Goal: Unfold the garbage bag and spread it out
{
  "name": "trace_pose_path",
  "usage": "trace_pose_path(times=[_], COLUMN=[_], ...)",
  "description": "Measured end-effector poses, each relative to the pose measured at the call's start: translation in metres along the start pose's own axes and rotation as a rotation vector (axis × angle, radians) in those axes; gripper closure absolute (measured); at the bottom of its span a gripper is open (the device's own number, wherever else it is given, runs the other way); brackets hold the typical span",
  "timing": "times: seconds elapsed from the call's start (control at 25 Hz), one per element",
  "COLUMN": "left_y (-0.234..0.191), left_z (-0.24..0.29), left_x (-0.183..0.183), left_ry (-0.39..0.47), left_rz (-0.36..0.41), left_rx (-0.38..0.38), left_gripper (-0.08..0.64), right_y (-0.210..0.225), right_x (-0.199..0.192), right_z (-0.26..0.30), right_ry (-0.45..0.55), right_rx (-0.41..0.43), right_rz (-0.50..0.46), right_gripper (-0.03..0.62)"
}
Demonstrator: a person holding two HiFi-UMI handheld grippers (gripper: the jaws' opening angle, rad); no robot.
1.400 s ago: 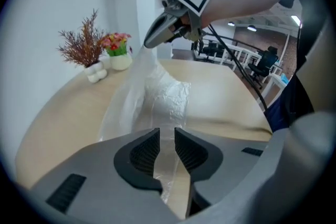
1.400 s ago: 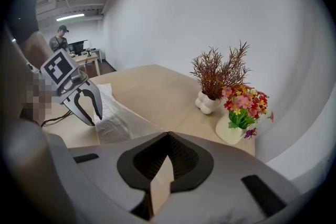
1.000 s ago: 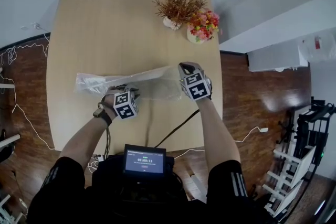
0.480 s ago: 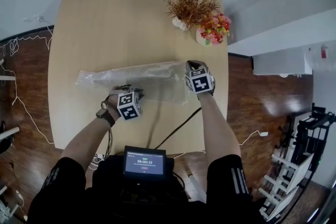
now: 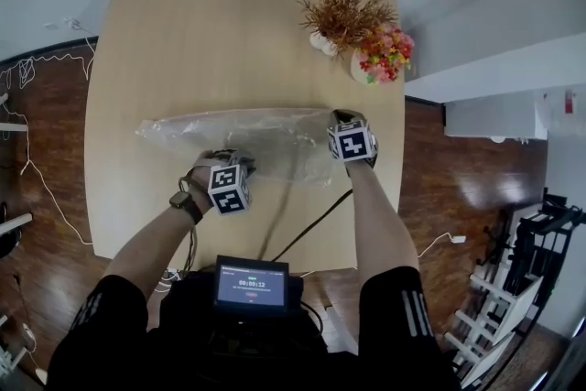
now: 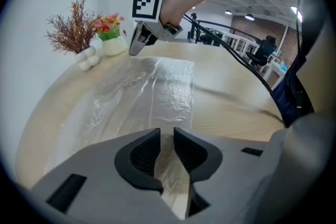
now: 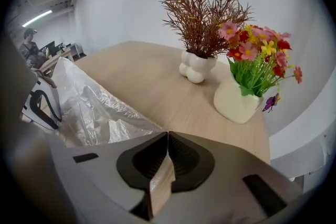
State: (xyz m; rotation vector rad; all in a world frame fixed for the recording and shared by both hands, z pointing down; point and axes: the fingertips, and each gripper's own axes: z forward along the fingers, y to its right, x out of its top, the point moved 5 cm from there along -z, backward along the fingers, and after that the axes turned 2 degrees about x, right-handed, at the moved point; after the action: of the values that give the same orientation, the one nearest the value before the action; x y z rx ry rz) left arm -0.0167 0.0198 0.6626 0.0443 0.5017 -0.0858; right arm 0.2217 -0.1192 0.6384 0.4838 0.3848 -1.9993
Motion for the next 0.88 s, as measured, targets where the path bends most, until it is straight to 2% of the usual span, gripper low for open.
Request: trace_pose_path(times=[0.12, 0.36, 0.48, 0.64, 0.76, 0.88], left_y=[0.0, -0.001, 0.0, 0.0, 0.0, 0.0], left_z=[-0.001, 0.001, 0.006, 0.008, 0.009, 0.009], left_x=[0.0, 0.0, -0.007, -0.008, -0.008, -0.007], left_ry=[0.003, -0.006, -0.029, -0.034, -0.04, -0.045], left_rz=[-0.01, 0.004, 0.006, 0.006, 0.007, 0.007], left_rx=[-0.013, -0.012, -0.014, -0.02, -0.017, -0.018], left_gripper=[0.477, 0.477, 0.479, 0.477, 0.477, 0.477], right_y=[0.006, 0.008, -0.002, -0.053, -0.1, -0.129], right_x=[-0.007, 0.012, 0.025, 0.033, 0.025, 0.004], right_z=[0.006, -0.02, -0.049, -0.075, -0.073, -0.057], right_ry=[-0.002, 0.12, 0.199, 0.229, 0.181, 0.119], right_rx=[-0.005, -0.022, -0.029, 0.073, 0.171, 0.226], right_rz=[0.009, 0.044, 0.014, -0.058, -0.103, -0.103], right_gripper=[0.503, 0.489, 0.489, 0.489, 0.489, 0.489])
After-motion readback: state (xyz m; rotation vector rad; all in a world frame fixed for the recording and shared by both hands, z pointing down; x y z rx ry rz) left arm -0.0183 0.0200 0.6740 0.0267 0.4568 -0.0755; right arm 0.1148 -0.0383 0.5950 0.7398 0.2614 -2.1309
